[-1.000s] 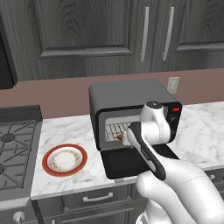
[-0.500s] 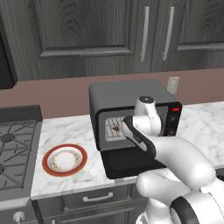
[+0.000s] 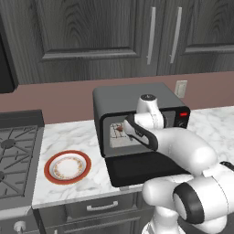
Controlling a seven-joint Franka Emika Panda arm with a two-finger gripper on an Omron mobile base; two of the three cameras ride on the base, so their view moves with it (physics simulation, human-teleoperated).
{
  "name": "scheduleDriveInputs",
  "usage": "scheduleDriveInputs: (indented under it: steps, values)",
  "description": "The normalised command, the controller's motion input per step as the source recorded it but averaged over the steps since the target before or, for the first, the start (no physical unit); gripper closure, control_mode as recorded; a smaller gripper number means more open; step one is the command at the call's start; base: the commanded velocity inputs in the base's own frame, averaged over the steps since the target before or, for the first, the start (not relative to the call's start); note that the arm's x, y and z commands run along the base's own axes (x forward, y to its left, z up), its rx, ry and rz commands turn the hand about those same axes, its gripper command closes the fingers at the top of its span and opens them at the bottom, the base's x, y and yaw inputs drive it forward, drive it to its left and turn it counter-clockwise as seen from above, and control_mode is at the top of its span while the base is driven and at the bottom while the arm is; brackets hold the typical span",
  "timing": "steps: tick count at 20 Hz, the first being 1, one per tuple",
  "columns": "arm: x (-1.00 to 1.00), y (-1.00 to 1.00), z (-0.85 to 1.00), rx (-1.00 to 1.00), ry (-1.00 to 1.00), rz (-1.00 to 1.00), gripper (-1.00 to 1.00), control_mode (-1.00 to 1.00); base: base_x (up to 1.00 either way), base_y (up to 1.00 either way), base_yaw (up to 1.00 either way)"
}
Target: Pull the toaster oven rack outwards. Pick up the baguette from the plate and place it on the toaster oven rack. Close the toaster oven door fully and set the temperature to the lowest setting.
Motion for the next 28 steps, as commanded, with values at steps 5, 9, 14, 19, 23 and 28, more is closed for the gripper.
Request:
scheduleDriveInputs:
  steps: [5, 9, 14, 19, 23, 28]
  values:
    - [-1.00, 0.00, 0.24, 0.00, 0.00, 0.00, -1.00, -1.00, 0.00, 0.00, 0.00]
    - [-1.00, 0.10, 0.60, 0.00, 0.10, 0.00, -1.00, -1.00, 0.00, 0.00, 0.00]
    - [-0.75, 0.44, 0.80, -0.02, 0.19, 0.09, -1.00, -1.00, 0.00, 0.00, 0.00]
    - [-0.44, 0.78, 0.46, -0.14, 0.23, 0.21, -1.00, -1.00, 0.00, 0.00, 0.00]
    - [-0.31, 0.77, 0.09, -0.27, 0.21, 0.24, -1.00, -1.00, 0.00, 0.00, 0.00]
    - [-0.15, 0.48, -0.13, -0.34, 0.23, 0.21, -1.00, -1.00, 0.00, 0.00, 0.00]
